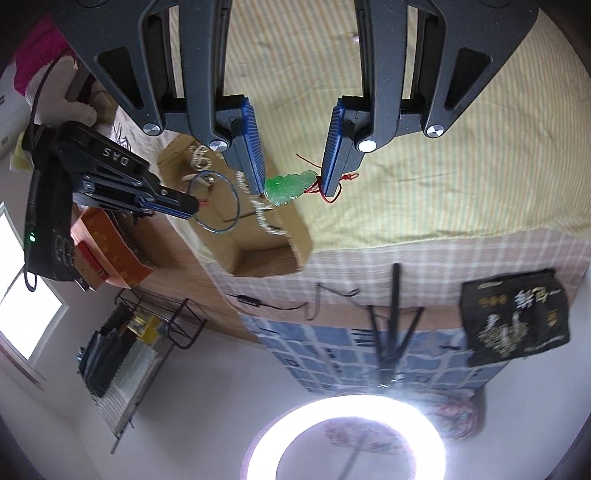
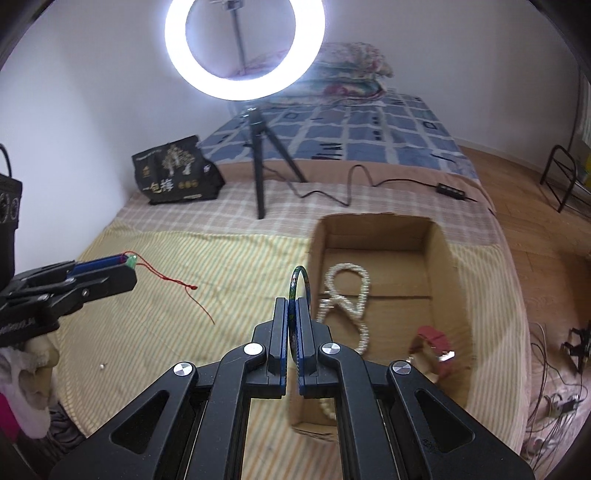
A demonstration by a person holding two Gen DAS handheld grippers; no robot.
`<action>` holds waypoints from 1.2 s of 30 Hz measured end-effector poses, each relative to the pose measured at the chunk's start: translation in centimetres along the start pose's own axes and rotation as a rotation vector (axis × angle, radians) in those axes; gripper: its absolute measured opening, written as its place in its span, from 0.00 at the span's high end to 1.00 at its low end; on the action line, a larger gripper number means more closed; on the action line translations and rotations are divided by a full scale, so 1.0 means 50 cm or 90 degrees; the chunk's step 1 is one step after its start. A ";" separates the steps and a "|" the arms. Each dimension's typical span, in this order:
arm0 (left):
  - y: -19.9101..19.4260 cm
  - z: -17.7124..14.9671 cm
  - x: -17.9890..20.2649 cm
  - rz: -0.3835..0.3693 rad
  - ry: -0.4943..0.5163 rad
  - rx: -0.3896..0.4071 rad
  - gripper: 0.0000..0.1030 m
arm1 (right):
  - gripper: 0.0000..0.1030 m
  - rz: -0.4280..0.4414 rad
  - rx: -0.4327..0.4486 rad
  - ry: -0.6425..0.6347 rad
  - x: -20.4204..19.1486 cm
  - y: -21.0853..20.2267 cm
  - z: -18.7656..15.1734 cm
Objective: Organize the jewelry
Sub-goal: 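Lift and carry the jade pendant and black bangle in both tools over the box, then open both tools to drop the pendant and bangle into the box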
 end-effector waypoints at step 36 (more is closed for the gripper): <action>0.212 -0.070 0.231 -0.080 0.102 -0.080 0.70 | 0.97 -0.036 0.010 0.068 0.213 0.098 0.023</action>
Point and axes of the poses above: each gripper's, at about its wrist camera, not at the fingertips, and y roughly the way its jaws point, x to its right, z to its top, the point moved 1 cm from there along y, roughly the way its jaws point, and after that the axes turned 12 degrees about x, right-handed, at the moved point
